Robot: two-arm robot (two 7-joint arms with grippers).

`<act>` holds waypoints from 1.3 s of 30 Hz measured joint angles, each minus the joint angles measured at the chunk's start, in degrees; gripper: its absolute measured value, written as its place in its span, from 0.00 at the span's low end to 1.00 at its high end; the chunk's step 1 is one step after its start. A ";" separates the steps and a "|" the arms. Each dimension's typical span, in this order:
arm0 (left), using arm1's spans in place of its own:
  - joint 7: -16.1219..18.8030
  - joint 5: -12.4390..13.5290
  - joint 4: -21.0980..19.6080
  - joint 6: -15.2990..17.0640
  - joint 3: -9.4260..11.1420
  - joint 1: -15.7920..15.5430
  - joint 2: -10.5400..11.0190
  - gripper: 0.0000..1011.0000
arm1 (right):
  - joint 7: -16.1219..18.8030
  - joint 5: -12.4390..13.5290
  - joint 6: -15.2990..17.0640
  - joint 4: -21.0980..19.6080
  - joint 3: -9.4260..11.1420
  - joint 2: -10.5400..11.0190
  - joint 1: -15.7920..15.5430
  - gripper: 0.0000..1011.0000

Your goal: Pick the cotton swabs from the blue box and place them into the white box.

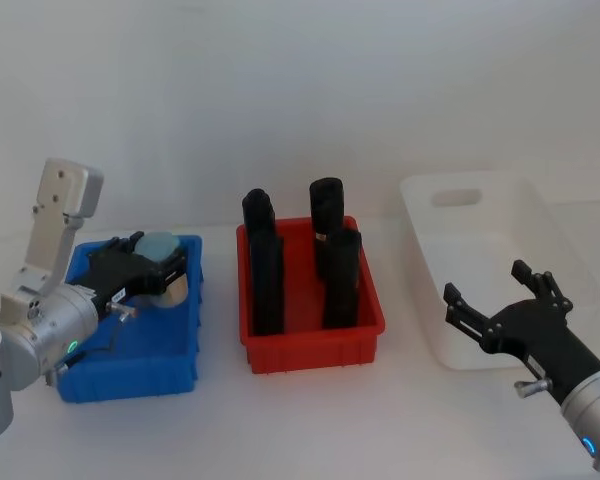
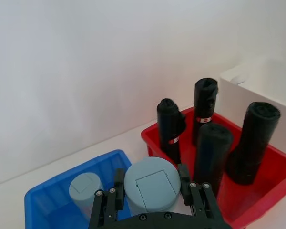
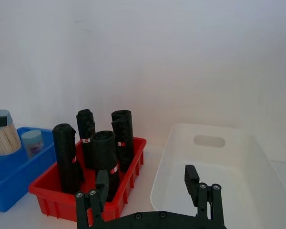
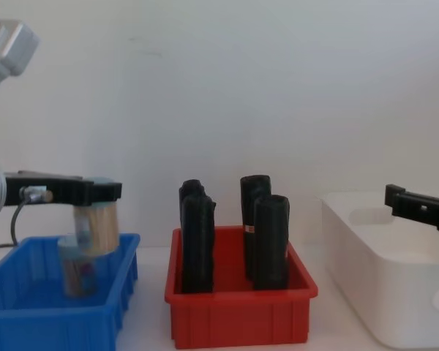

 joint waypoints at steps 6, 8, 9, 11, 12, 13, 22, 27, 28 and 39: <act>-1.55 0.31 -2.38 1.36 -0.02 0.05 0.37 0.66 | 0.00 0.00 0.00 0.00 0.00 0.00 0.00 0.99; -1.67 0.36 -2.62 1.50 -0.03 0.11 0.41 0.66 | 0.00 0.00 0.00 0.00 0.00 0.00 0.00 0.99; -1.67 0.36 -2.64 1.51 -0.04 0.14 0.41 0.66 | 0.00 0.00 0.00 0.00 0.00 0.00 0.00 0.99; -1.55 0.38 -2.70 1.51 -0.03 0.26 0.40 0.66 | 0.00 0.00 0.00 0.00 0.00 0.00 0.00 0.99; -1.44 0.38 -2.72 1.51 -0.03 0.28 0.40 0.66 | 0.00 0.00 0.00 0.00 0.00 0.00 0.00 0.99; -1.37 0.38 -2.75 1.51 -0.02 0.30 0.37 0.66 | 0.00 0.00 0.00 0.00 0.00 0.00 0.00 0.99; -2.17 0.39 -2.61 1.76 0.03 0.12 0.29 0.66 | 0.00 0.00 0.00 0.00 0.00 0.00 0.00 0.99; -2.26 0.44 -2.58 1.77 0.06 0.05 0.27 0.66 | 0.00 0.00 0.00 0.00 0.00 0.00 0.00 0.99; -2.25 0.54 -2.56 1.75 0.08 0.03 0.25 0.66 | 0.00 0.00 0.00 0.00 0.00 0.00 0.00 0.99; -2.25 1.79 -1.48 0.21 0.24 -0.52 -0.03 0.66 | 0.00 0.00 0.00 0.00 0.00 0.00 0.00 0.99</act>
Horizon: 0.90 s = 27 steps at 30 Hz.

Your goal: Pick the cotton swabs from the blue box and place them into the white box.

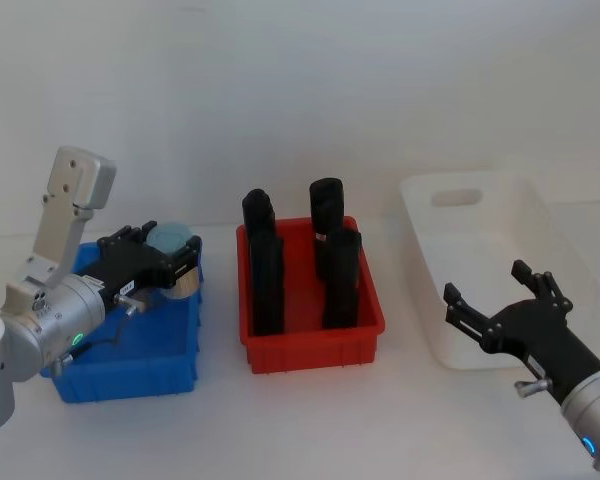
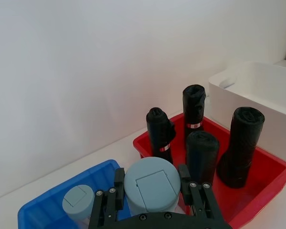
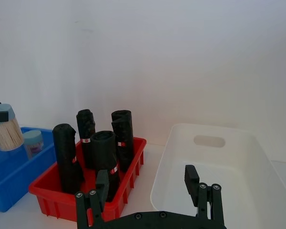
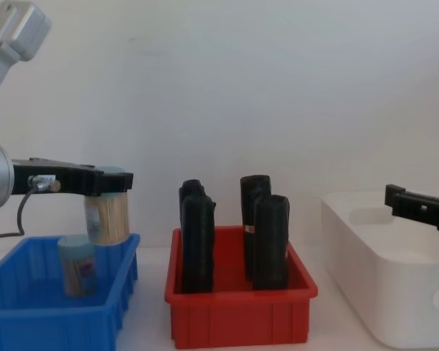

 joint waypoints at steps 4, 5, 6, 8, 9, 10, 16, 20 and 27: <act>-0.70 0.03 0.49 -0.37 0.02 -0.29 -0.09 0.66 | 0.00 0.00 0.00 0.00 0.00 0.00 0.00 0.99; -1.21 0.02 0.77 -0.57 0.05 -0.46 -0.14 0.66 | 0.00 0.00 0.00 0.00 0.00 0.00 0.00 0.99; -1.47 0.02 0.90 -0.68 0.06 -0.53 -0.17 0.66 | 0.00 0.00 0.00 0.00 0.00 0.00 0.00 0.99; -2.36 0.02 1.29 -0.99 0.09 -0.77 -0.23 0.66 | 0.00 0.00 0.00 0.00 0.00 0.00 0.00 0.99; -2.62 0.02 1.43 -1.09 0.10 -0.85 -0.25 0.66 | 0.00 0.00 0.00 0.00 0.00 0.00 0.00 0.99; -2.91 0.01 1.55 -1.20 0.11 -0.92 -0.27 0.66 | 0.00 0.00 0.00 0.00 0.00 0.00 0.00 0.99; -5.42 -0.37 2.48 -2.00 0.23 -1.47 -0.44 0.66 | 0.00 0.00 0.00 0.00 0.00 0.00 0.00 0.99; -7.43 -0.73 2.92 -2.51 0.36 -1.75 -0.48 0.66 | 0.00 0.00 0.00 0.00 0.00 0.00 0.00 0.99; -10.82 -1.29 3.12 -3.13 0.51 -2.01 -0.41 0.66 | 0.00 0.00 0.00 0.00 0.00 0.00 0.00 0.99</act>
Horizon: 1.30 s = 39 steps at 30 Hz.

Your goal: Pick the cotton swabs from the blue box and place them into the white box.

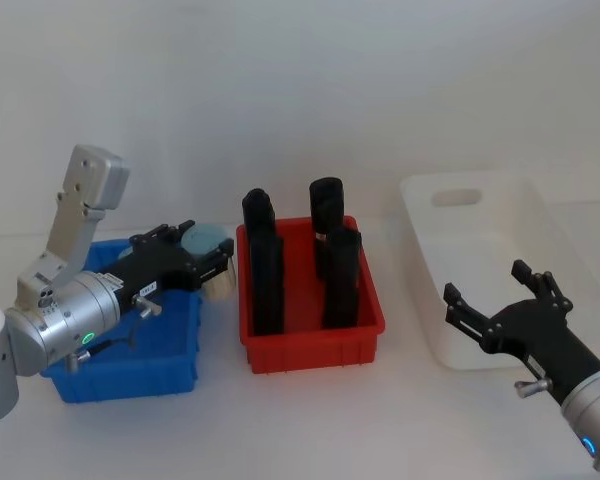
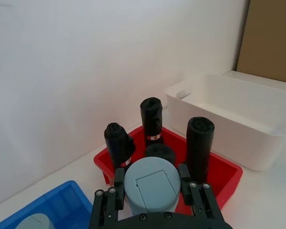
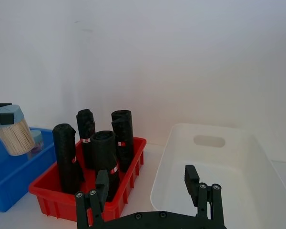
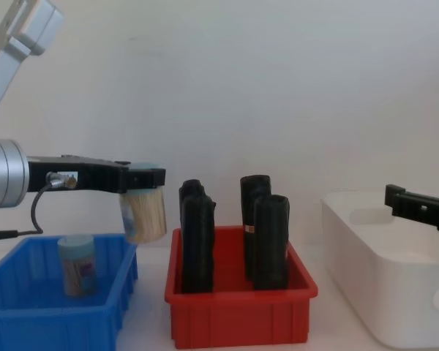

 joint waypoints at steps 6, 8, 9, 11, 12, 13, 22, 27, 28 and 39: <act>-3.29 -0.58 -0.01 -0.55 0.14 -0.14 0.17 0.66 | 0.00 0.00 0.00 0.00 0.00 0.00 0.00 0.99; -4.53 -0.77 -0.11 -0.76 0.23 -0.17 0.23 0.66 | 0.00 0.00 0.00 0.00 0.00 0.00 0.00 0.99; -5.05 -0.86 -0.15 -0.83 0.27 -0.18 0.25 0.66 | 0.00 0.00 0.00 0.00 0.00 0.00 0.00 0.99; -5.77 -0.96 -0.23 -0.94 0.34 -0.21 0.27 0.66 | 0.00 0.00 0.00 0.00 0.00 0.00 0.00 0.99; -6.52 -1.06 -0.34 -1.04 0.44 -0.24 0.28 0.66 | 0.00 0.00 0.00 0.00 0.00 0.00 0.00 0.99; -7.38 -1.15 -0.43 -1.17 0.55 -0.28 0.29 0.66 | 0.00 0.00 0.00 0.00 0.00 0.00 0.00 0.99; -11.22 -1.42 -0.75 -1.59 1.29 -0.63 0.05 0.66 | 0.00 0.00 0.00 0.00 0.00 0.00 0.00 0.99; -13.63 -1.50 -0.83 -1.81 1.87 -0.93 -0.25 0.66 | 0.00 0.00 0.00 0.00 0.00 0.00 0.00 0.99; -13.63 -1.50 -0.83 -1.81 1.87 -0.93 -0.25 0.66 | 0.00 0.00 0.00 0.00 0.00 0.00 0.00 0.99; -17.73 -1.72 -1.25 -2.40 3.18 -1.34 -0.83 0.66 | 0.00 0.00 0.00 0.00 0.00 0.00 0.00 0.99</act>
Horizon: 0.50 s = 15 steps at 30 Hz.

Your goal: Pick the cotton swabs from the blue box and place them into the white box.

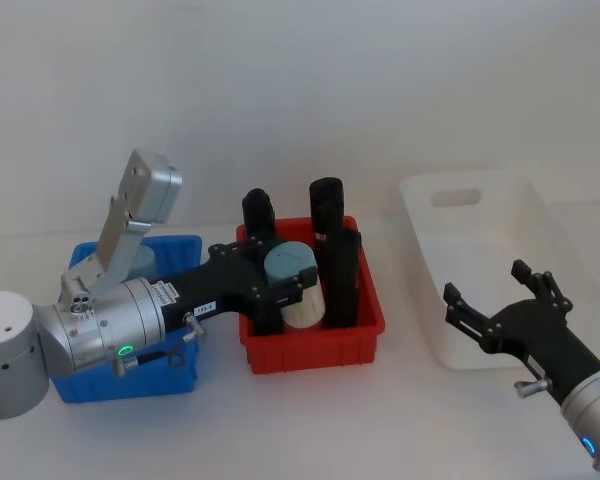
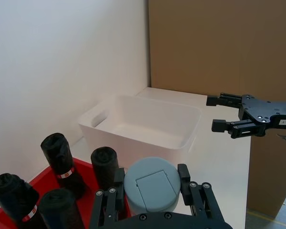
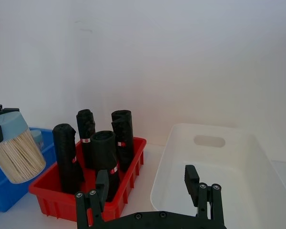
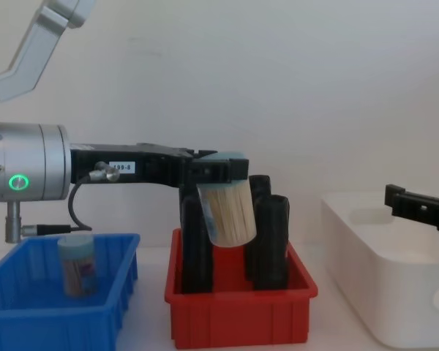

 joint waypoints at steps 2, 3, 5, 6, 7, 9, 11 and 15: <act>-0.55 -0.03 -0.10 -0.13 0.21 -0.02 -0.06 0.66 | 0.00 0.00 0.00 0.00 0.00 0.00 0.00 0.99; -0.72 -0.05 -0.14 -0.17 0.27 -0.03 -0.08 0.66 | 0.00 0.00 0.00 0.00 0.00 0.00 0.00 0.99; -1.16 -0.07 -0.25 -0.27 0.41 -0.06 -0.12 0.66 | 0.00 0.00 0.00 0.00 0.00 0.00 0.00 0.99; -1.29 -0.08 -0.28 -0.30 0.46 -0.06 -0.14 0.66 | 0.00 0.00 0.00 0.00 0.00 0.00 0.00 0.99; -1.51 -0.09 -0.30 -0.35 0.54 -0.07 -0.16 0.66 | 0.00 0.00 0.00 0.00 0.00 0.00 0.00 0.99; -1.72 -0.11 -0.35 -0.39 0.61 -0.08 -0.18 0.66 | 0.00 0.00 0.00 0.00 0.00 0.00 0.00 0.99; -1.99 -0.12 -0.42 -0.45 0.72 -0.09 -0.21 0.66 | 0.00 0.00 0.00 0.00 0.00 0.00 0.00 0.99; -2.31 -0.15 -0.49 -0.54 0.82 -0.11 -0.24 0.66 | 0.00 0.00 0.00 0.00 0.00 0.00 0.00 0.99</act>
